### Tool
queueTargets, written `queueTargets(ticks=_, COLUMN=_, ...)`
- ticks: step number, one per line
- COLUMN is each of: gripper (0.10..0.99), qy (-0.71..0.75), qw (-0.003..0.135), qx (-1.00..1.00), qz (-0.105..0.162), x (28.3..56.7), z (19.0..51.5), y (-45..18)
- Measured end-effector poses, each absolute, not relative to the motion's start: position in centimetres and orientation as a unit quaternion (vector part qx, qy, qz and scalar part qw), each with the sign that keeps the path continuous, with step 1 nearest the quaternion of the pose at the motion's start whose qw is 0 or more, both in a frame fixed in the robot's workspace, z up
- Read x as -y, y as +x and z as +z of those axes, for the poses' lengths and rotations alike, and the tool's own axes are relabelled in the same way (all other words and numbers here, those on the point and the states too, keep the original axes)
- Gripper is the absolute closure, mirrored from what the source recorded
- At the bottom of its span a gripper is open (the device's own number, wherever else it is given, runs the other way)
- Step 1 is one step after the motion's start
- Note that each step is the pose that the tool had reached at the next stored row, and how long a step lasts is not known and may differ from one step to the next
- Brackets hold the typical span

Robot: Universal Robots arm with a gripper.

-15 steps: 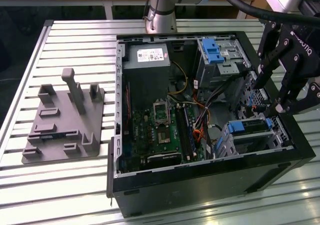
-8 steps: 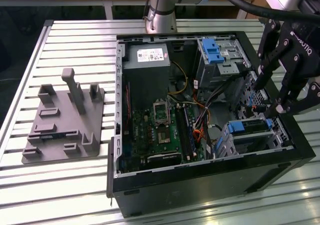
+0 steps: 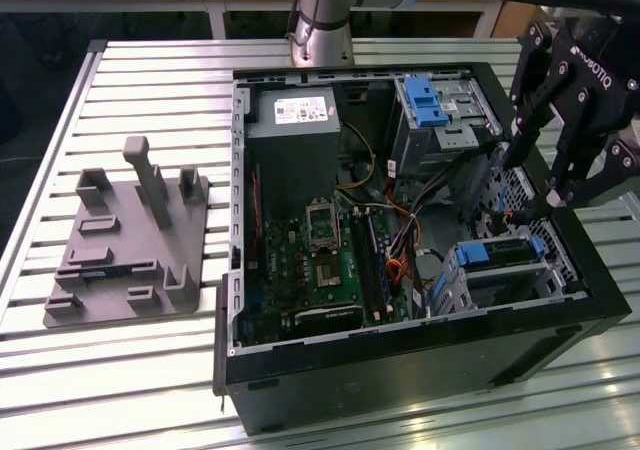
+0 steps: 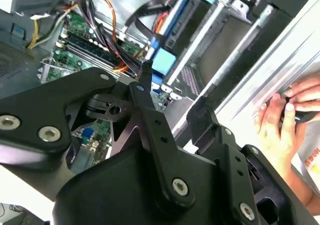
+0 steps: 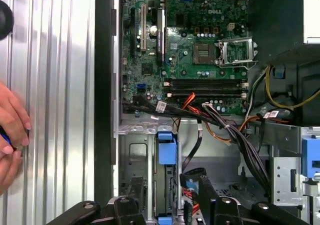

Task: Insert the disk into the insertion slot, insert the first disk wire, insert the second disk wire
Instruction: 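Insert the first disk wire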

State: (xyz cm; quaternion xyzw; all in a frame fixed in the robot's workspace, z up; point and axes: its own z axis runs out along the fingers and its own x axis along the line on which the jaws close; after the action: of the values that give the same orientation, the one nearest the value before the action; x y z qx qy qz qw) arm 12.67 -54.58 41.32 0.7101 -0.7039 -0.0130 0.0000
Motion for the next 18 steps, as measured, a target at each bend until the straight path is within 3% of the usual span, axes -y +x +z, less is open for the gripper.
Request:
queueTargets(ticks=3, gripper=0.529, qy=0.710, qw=0.001, qx=0.704, qz=-0.012, x=54.0, z=41.3, y=13.1)
queueTargets(ticks=6, gripper=0.529, qy=0.710, qw=0.010, qx=0.704, qz=-0.005, x=53.9, z=41.2, y=13.8)
queueTargets(ticks=14, gripper=0.529, qy=0.708, qw=0.057, qx=0.703, qz=0.029, x=53.9, z=41.2, y=15.5)
queueTargets(ticks=18, gripper=0.529, qy=0.708, qw=0.060, qx=0.703, qz=0.031, x=53.6, z=40.8, y=17.0)
